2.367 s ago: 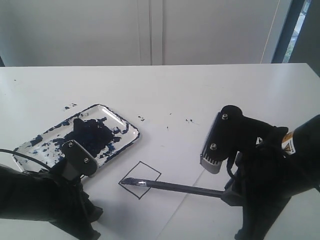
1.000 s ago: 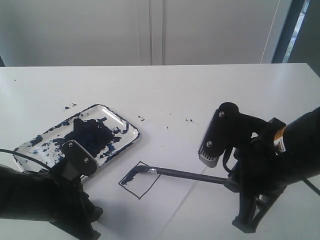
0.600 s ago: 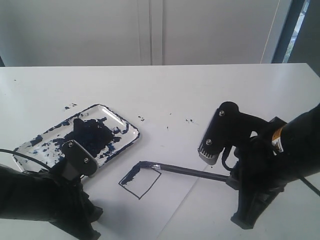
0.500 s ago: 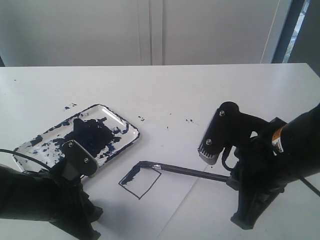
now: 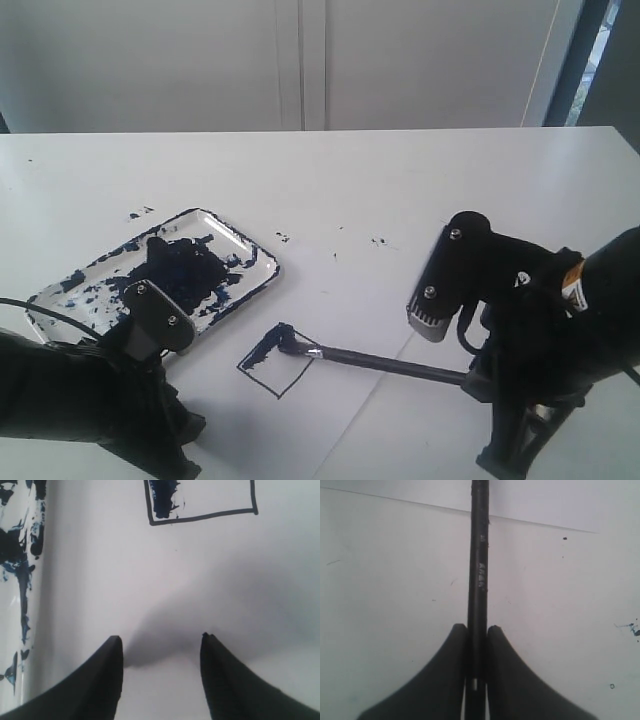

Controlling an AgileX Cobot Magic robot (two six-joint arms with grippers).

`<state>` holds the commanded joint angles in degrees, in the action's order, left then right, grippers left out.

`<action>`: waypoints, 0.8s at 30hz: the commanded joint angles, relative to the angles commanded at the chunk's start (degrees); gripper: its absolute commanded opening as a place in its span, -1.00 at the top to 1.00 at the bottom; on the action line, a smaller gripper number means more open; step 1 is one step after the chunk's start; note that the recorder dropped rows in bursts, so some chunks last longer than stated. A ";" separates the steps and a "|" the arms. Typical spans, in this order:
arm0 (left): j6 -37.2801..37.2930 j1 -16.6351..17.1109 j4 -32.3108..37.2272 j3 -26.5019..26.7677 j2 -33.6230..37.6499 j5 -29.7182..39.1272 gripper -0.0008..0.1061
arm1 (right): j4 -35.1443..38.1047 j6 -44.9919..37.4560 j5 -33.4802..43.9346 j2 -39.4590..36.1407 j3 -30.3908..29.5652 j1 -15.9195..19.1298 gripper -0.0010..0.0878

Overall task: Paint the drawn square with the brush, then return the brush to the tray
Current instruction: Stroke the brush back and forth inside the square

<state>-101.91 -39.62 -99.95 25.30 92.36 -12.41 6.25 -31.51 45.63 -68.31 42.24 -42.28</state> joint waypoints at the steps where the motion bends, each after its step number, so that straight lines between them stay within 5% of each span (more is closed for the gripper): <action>1: 0.00 0.00 0.00 0.00 0.00 0.00 -0.01 | 0.15 -0.23 0.15 0.00 0.00 0.00 0.98; 18: 0.00 0.00 0.00 0.00 0.00 -0.21 -0.01 | -6.25 4.89 -3.38 0.00 0.00 0.00 0.98; 24: 0.00 0.00 0.00 0.00 0.00 -0.34 -0.01 | 1.81 -0.85 -0.16 0.00 0.00 0.00 0.98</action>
<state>-101.91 -39.62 -99.95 25.30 92.36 -12.75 8.06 -32.36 45.48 -68.31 42.24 -42.28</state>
